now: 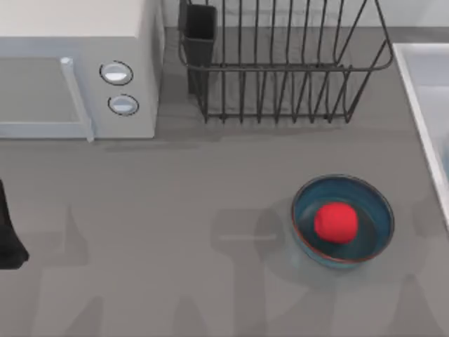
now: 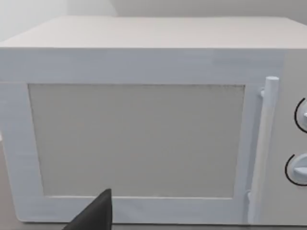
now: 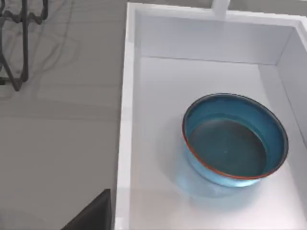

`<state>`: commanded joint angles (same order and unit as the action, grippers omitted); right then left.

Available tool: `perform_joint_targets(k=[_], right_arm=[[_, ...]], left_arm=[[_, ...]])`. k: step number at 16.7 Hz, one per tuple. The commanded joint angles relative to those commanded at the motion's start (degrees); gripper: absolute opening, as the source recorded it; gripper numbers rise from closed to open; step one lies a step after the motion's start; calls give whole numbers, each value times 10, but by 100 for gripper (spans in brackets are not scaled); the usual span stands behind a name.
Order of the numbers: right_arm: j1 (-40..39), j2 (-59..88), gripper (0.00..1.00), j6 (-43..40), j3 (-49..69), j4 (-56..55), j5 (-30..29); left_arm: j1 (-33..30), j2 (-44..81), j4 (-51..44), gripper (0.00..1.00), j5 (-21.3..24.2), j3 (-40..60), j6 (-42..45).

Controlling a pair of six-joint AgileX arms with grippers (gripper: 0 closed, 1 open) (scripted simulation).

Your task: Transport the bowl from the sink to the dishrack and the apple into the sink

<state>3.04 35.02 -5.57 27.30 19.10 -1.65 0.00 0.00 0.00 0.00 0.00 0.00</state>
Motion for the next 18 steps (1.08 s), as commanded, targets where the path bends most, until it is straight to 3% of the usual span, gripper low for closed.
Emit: perform_joint_targets(k=[11,18], right_arm=[[94,690,100,-107,554,365,-31],[159,1011,100,-144,914,496,0]], left_arm=[[0,0,0,100,0,0,0],[0,0,0,100,0,0,0]])
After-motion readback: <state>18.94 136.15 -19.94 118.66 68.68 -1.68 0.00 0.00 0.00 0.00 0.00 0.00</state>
